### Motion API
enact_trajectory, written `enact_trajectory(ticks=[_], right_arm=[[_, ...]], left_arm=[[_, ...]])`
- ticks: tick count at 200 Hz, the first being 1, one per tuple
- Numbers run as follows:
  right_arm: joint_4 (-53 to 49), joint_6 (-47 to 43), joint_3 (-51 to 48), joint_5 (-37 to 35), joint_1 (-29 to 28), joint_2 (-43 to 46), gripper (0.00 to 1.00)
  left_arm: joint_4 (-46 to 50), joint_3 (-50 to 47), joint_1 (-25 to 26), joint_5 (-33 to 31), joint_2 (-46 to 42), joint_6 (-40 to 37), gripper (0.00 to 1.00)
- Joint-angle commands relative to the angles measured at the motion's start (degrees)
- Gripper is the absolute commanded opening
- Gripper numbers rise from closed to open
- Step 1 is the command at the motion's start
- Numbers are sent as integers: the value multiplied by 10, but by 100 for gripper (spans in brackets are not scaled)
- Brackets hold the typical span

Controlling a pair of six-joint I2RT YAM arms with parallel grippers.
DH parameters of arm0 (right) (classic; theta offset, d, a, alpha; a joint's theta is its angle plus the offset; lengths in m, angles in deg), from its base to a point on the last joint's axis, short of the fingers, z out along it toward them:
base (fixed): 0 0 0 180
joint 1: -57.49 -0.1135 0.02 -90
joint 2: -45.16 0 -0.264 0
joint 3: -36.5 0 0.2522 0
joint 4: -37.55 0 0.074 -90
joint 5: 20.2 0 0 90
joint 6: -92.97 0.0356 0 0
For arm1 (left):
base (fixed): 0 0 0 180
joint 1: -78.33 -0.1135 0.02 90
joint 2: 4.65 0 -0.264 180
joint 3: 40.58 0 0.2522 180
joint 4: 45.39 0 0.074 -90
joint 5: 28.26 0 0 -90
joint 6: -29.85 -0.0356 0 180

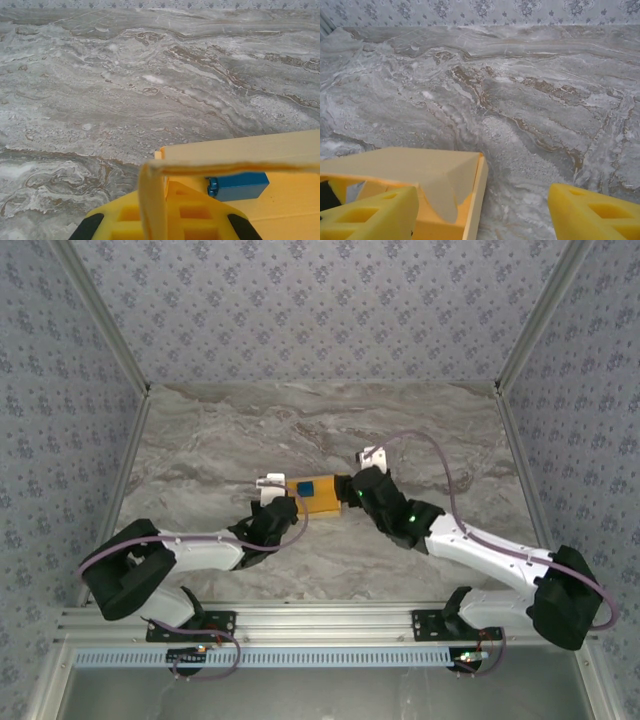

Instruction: Fold the paper box

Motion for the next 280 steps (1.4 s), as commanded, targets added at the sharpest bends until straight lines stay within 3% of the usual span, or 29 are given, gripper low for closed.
enact_trajectory(ticks=[1,48,84,117,196,243,280], right_arm=[[-46,-27,47,85,39,-23,71],[-99,-38,157,186,102,-142,70],[-124,-53,203,227,108,-226,69],[-122,-51,213,236,108,-249,68],[-109,-37,148,217,97,-237,67],[-108,-36,138,199,88,-237,67],[-107,-41,138,183,83,-241,67]], left_arm=[[46,13,6,-14,19,-11,0],[51,23,14,-23,31,-15,0],[54,26,16,-26,33,-15,0],[63,27,25,-33,28,-18,0],[108,18,49,-37,-16,-1,31],[175,-16,51,32,-106,17,49],[303,-8,48,128,-203,-3,62]])
